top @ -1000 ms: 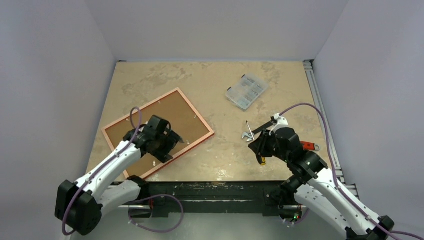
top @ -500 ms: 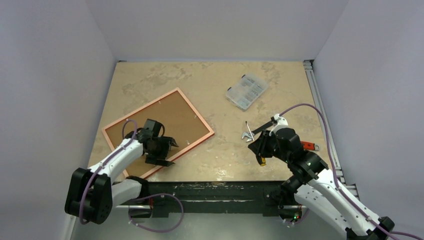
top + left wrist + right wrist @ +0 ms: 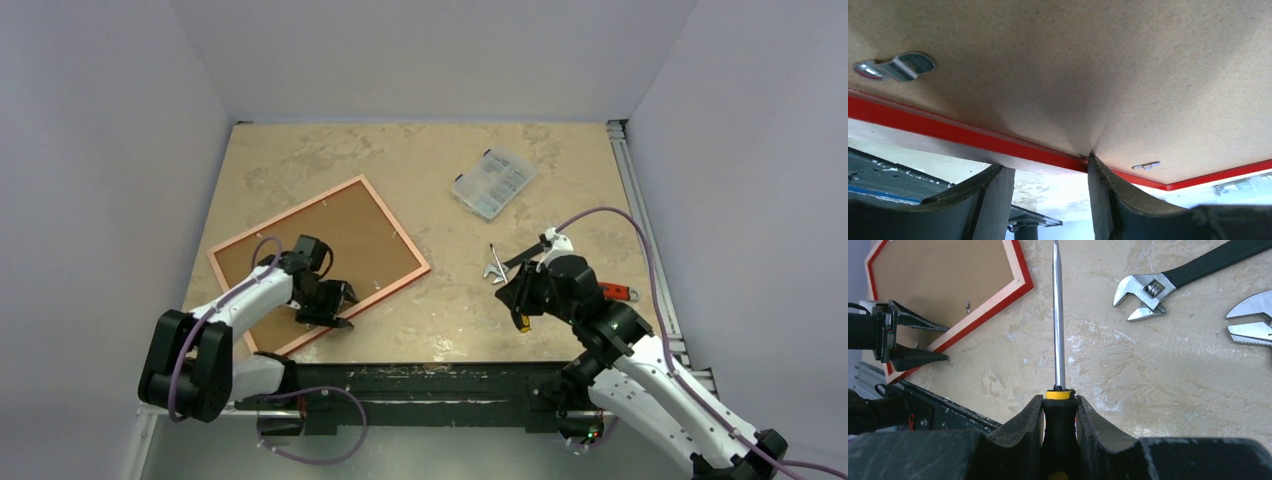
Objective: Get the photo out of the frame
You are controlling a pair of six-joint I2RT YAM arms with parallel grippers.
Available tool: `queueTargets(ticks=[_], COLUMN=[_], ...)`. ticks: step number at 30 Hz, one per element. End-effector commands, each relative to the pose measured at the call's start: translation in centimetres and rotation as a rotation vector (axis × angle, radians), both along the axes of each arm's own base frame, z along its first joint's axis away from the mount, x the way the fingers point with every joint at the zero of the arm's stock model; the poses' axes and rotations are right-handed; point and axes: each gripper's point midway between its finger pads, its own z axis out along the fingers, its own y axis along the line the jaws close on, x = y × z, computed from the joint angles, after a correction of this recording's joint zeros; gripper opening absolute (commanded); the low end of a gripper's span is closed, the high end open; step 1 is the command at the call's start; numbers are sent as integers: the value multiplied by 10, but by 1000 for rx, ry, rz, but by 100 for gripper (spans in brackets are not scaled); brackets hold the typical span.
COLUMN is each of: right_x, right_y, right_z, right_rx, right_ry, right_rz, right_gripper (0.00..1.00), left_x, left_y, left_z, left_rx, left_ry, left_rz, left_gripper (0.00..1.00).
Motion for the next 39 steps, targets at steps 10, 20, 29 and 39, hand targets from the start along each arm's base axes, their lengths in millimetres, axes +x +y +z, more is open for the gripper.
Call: queueTargets(ticks=[10,20,29,39], right_x=[14,11,15,31], right_y=[12,66,127,137], right_z=[0,-17,-37,-49], right_rx=[23,105,93,32], right_ry=[-15,83,174,270], right_rz=[2,135,149,11], right_gripper=[0,0,0,0], left_x=[0,-7,1,13], left_y=[46,43,26,23], left_z=[-12,-14,4,22], left_rx=[293,263,187,187], left_ry=[-52,-127,-191,-313], left_rz=[-331,-413,-490,-531], left_gripper=[11,6,38,64])
